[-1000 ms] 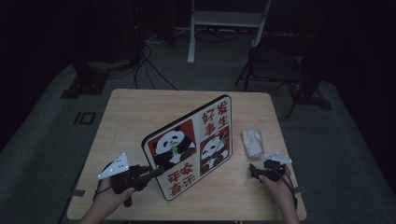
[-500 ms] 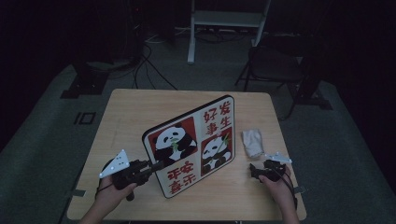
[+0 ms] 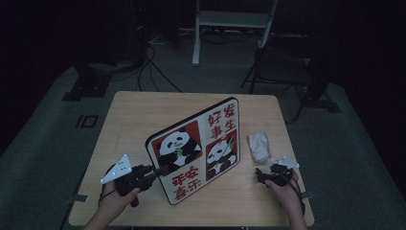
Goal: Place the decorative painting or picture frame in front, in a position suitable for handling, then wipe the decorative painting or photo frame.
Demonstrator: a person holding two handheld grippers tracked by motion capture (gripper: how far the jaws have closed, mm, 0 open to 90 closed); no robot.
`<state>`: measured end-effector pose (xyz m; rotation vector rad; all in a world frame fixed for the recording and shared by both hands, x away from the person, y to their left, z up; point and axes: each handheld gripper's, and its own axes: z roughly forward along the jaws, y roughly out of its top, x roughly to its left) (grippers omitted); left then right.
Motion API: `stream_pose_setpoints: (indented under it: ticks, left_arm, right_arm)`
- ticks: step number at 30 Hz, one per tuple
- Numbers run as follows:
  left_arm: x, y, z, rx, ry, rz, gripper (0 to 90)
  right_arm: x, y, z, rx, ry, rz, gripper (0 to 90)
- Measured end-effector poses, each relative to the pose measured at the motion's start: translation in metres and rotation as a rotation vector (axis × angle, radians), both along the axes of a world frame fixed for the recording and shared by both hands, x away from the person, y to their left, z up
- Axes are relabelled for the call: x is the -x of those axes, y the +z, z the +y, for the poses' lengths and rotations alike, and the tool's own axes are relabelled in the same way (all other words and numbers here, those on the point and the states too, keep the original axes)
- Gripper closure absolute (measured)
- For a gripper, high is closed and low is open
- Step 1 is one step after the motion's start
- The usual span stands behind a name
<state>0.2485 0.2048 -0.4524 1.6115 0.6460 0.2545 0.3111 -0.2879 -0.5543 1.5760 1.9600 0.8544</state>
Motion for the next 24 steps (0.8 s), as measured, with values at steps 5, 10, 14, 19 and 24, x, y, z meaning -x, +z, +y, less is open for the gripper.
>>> stream_pose_setpoints:
  ticks: [5,10,14,19,24]
  left_arm:
    - [0.001,0.000,0.000,0.001,0.004,-0.001,78.4]
    - [0.003,-0.001,0.001,0.008,0.008,-0.002,78.4]
    - [0.005,-0.001,0.002,0.007,0.022,-0.005,78.5]
    - [0.007,-0.001,0.002,0.010,0.015,0.003,78.6]
    - [0.010,-0.001,0.003,0.008,0.009,0.001,78.5]
  right_arm:
    - [0.000,0.000,-0.001,0.001,0.011,0.000,10.3]
    - [-0.002,0.003,-0.007,0.006,0.020,0.010,15.3]
    - [-0.003,0.009,-0.011,0.000,0.021,0.017,15.5]
    - [-0.010,0.026,-0.013,-0.022,0.002,-0.024,15.5]
    - [-0.025,0.040,-0.006,-0.036,-0.001,-0.072,15.4]
